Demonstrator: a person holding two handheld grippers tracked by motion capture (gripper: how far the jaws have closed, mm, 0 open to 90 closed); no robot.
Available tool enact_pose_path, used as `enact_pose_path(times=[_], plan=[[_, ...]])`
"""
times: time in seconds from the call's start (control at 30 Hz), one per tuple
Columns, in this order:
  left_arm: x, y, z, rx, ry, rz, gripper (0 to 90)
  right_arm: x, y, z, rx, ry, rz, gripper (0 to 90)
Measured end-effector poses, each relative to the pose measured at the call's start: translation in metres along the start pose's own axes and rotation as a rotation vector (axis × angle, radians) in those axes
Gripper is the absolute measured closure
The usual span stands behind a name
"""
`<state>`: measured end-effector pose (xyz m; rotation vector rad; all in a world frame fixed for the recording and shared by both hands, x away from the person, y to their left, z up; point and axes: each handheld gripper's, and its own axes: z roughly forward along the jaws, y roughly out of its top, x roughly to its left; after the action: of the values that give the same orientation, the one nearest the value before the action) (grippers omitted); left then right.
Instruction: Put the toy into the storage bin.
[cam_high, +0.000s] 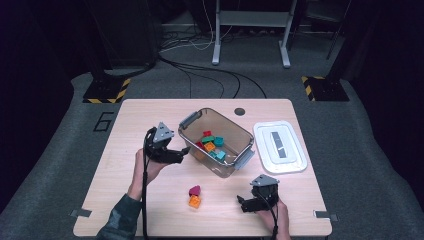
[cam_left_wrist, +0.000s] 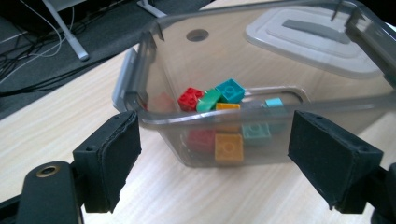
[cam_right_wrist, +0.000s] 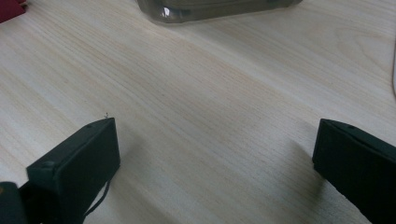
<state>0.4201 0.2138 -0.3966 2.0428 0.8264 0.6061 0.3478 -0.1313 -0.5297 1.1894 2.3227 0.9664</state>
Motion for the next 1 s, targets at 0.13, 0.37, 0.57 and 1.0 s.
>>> enact_pose_path(times=[0.13, 0.37, 0.57, 1.0], plan=[[-0.006, -0.011, 0.003, 0.016, -0.004, -0.007, 15.4, 0.0, 0.0, 0.0, 0.001, 0.0, -0.004, 0.0], [-0.018, -0.031, 0.01, 0.058, -0.022, -0.021, 7.8, 0.0, 0.0, 0.0, 0.001, 0.0, -0.004, 0.0], [-0.029, -0.045, 0.017, 0.099, -0.058, -0.02, 4.3, 0.0, 0.0, 0.0, 0.001, 0.0, -0.004, 0.0], [-0.053, -0.077, 0.034, 0.173, -0.182, -0.023, 0.0, 0.0, 0.0, 0.0, 0.001, 0.0, -0.004, 0.0]])
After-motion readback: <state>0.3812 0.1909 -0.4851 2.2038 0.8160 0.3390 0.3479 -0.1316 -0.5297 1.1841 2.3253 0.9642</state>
